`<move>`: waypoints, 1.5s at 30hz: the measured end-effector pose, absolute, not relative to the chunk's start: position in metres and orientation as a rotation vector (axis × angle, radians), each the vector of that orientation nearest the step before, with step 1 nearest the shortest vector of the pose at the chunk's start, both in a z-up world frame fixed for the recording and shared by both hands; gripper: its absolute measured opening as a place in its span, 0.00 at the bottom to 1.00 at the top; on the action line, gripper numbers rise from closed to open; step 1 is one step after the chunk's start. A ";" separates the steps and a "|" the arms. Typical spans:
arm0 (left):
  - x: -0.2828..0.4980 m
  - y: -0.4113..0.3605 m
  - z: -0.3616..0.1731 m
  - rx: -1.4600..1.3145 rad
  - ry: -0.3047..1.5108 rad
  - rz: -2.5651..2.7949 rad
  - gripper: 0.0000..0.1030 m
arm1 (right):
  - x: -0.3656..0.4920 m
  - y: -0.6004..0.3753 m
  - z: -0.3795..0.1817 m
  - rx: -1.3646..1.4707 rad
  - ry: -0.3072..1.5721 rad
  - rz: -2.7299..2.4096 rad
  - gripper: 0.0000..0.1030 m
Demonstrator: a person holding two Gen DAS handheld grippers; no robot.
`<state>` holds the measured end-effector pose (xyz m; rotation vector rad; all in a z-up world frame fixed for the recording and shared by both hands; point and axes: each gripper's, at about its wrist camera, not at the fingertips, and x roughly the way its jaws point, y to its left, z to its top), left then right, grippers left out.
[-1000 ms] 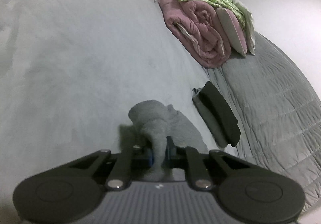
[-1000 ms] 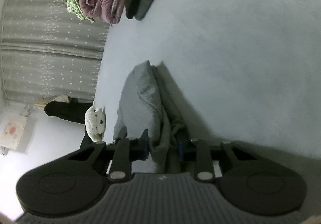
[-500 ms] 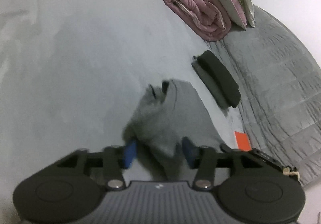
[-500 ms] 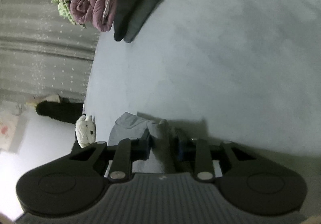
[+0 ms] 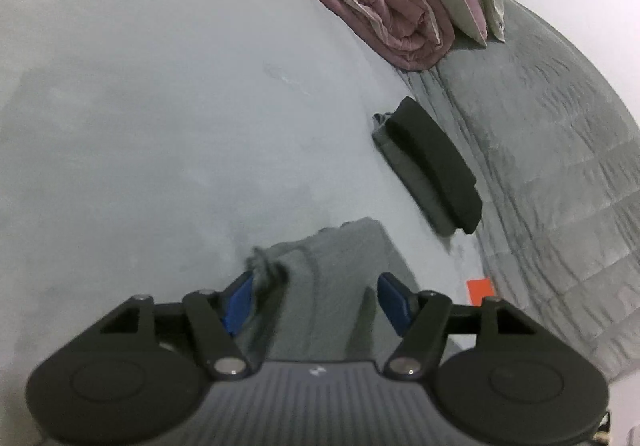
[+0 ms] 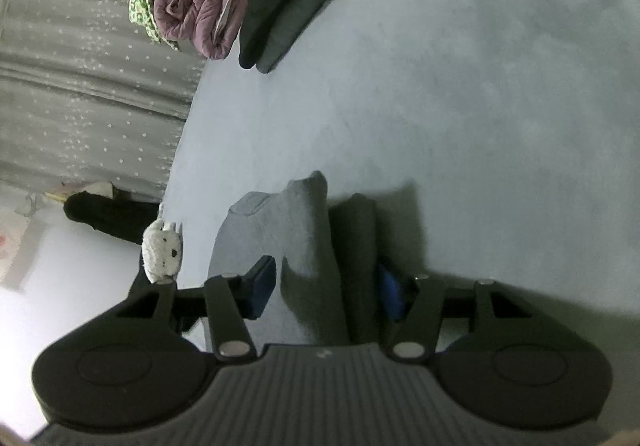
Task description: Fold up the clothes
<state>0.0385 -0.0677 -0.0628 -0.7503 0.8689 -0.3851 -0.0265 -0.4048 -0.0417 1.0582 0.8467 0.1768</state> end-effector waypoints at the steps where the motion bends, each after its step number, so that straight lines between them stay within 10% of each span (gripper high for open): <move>1: 0.040 -0.071 -0.063 -0.752 0.866 -0.370 0.51 | -0.024 -0.405 -0.041 1.042 0.858 0.185 0.40; 2: 0.040 -0.074 -0.061 -0.744 0.858 -0.353 0.27 | -0.021 -0.405 -0.040 1.029 0.866 0.192 0.35; 5: 0.034 -0.074 -0.060 -0.798 0.820 -0.325 0.23 | -0.011 -0.408 -0.030 1.017 0.855 0.216 0.30; 22: 0.031 -0.076 -0.076 -0.777 0.762 -0.302 0.41 | 0.001 -0.388 -0.029 0.796 0.825 0.137 0.56; 28: 0.035 -0.090 -0.061 -0.685 0.734 -0.273 0.22 | 0.012 -0.372 -0.023 0.730 0.794 0.098 0.33; 45: 0.141 -0.128 0.003 -0.716 0.608 -0.262 0.21 | 0.100 -0.410 0.027 0.803 0.614 0.235 0.29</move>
